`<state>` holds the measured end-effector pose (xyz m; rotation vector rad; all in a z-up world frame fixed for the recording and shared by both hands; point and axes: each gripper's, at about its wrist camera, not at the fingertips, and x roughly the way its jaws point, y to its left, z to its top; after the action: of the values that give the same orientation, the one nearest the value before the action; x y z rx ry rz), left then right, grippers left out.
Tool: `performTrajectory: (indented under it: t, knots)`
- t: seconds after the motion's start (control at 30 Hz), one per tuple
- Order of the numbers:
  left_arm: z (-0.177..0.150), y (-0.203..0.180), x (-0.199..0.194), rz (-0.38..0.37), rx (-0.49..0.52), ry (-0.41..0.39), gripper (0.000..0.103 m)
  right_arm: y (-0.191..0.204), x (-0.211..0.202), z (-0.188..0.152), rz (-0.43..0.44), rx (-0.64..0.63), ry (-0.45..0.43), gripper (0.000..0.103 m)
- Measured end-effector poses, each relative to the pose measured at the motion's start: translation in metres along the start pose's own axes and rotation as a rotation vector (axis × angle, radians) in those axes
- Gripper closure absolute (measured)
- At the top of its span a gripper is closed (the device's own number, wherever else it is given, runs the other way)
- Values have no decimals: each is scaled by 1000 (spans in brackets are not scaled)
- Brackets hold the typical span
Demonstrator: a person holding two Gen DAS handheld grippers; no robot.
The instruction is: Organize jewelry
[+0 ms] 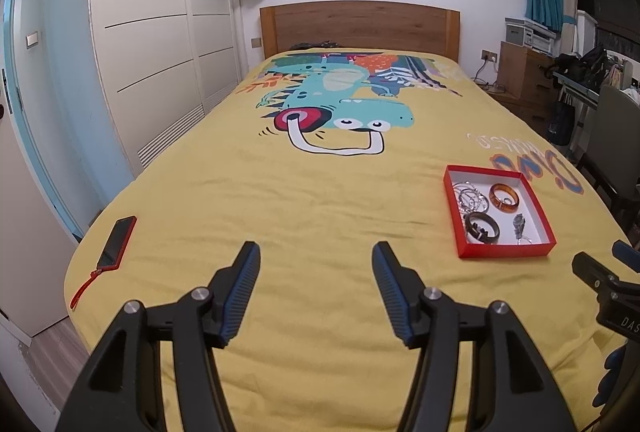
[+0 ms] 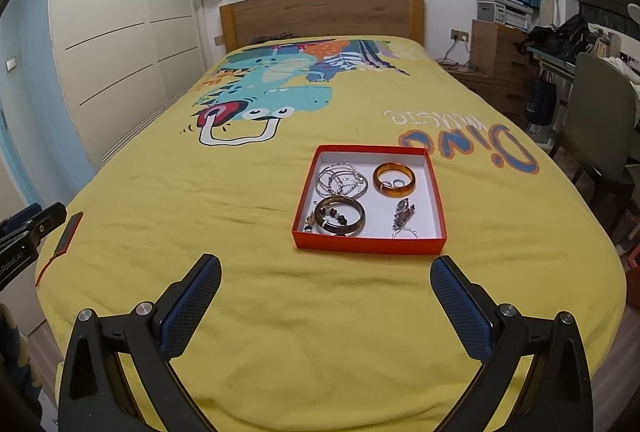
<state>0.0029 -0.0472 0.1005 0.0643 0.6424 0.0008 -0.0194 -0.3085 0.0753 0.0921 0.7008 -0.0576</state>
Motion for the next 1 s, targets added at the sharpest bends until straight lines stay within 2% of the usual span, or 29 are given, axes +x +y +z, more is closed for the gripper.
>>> performTrajectory:
  t: [0.53,1.0]
  knots:
    - [-12,-6,0,1,17,24,46,-7,1,-12,-12,-8,8,1]
    - [-26,-6,14,7,26,78,46,-7,12,-20,-6,-18,28,1]
